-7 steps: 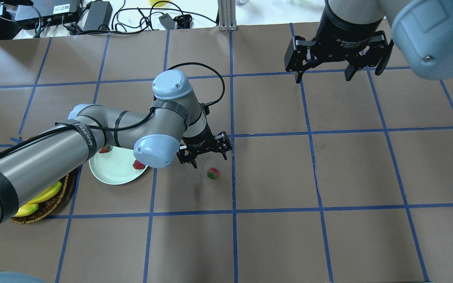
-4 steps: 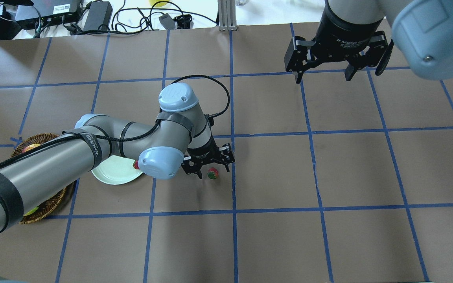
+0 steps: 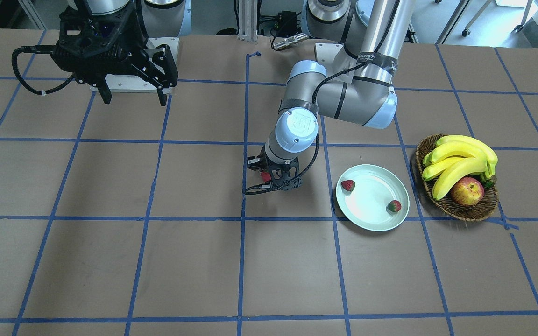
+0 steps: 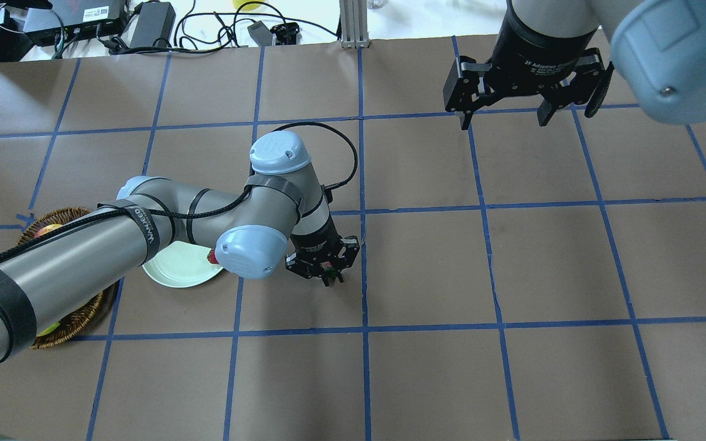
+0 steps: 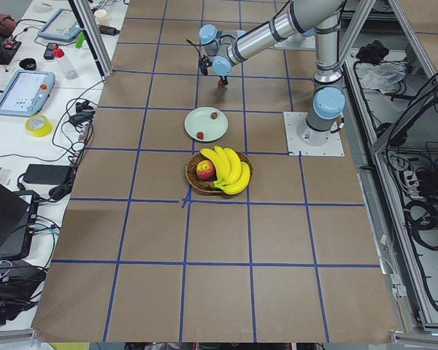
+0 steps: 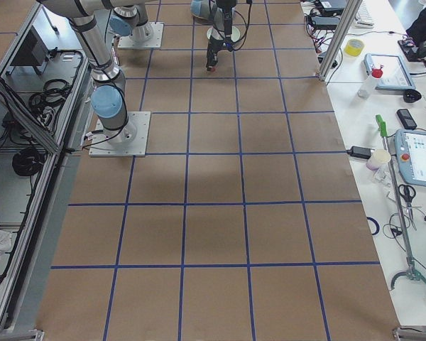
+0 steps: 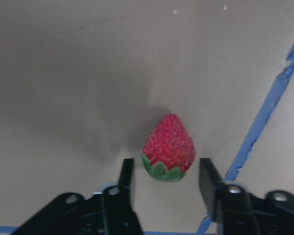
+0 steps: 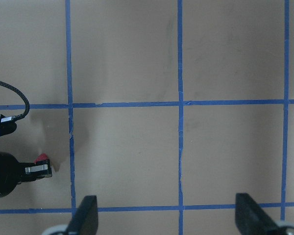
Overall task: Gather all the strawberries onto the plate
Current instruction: 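Carry the last strawberry into the plate and release it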
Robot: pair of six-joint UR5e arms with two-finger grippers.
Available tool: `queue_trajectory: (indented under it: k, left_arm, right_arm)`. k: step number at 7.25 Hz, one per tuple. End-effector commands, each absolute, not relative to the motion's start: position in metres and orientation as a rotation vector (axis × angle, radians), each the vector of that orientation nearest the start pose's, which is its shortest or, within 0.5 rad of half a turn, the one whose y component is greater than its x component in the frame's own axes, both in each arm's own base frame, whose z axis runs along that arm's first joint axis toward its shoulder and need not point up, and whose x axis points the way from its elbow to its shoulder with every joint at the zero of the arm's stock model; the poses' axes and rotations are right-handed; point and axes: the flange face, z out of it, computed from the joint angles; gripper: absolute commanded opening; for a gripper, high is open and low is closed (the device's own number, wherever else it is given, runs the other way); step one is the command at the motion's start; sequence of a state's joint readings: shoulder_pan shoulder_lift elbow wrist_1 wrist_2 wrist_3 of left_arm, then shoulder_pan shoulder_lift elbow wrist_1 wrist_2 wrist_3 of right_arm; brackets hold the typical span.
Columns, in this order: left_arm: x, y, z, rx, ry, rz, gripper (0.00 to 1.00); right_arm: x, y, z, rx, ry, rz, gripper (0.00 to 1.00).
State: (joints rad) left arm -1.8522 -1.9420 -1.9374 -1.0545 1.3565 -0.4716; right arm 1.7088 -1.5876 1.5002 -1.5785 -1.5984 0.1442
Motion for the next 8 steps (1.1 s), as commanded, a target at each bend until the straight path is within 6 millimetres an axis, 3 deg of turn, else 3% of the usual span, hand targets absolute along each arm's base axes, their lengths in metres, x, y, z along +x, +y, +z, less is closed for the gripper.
queue_trajectory:
  k: [1, 3, 4, 5, 7, 8]
  left_arm:
    - [-0.295, -0.476, 0.209, -0.350, 3.228, 0.389, 0.00]
    - [-0.285, -0.495, 0.258, -0.365, 3.220, 0.393, 0.00]
    - [-0.249, -0.520, 0.273, -0.439, 3.198, 0.340, 0.00]
    - [-0.192, -0.540, 0.281, -0.454, 3.179, 0.335, 0.00]
    - [-0.076, -0.553, 0.275, -0.385, 3.111, 0.374, 0.00]
    - [-0.041, -0.552, 0.273, -0.361, 3.115, 0.410, 0.00]
  right_arm:
    - [0.197, -0.470, 0.532, 0.012, 3.152, -0.155, 1.00]
    - [0.197, -0.470, 0.532, 0.012, 3.152, -0.155, 1.00]
    - [0.197, -0.470, 0.532, 0.012, 3.152, -0.155, 1.00]
    - [0.197, -0.470, 0.531, 0.012, 3.152, -0.152, 1.00]
    - [0.197, -0.470, 0.531, 0.012, 3.152, -0.152, 1.00]
    - [0.197, -0.469, 0.532, 0.012, 3.152, -0.155, 1.00]
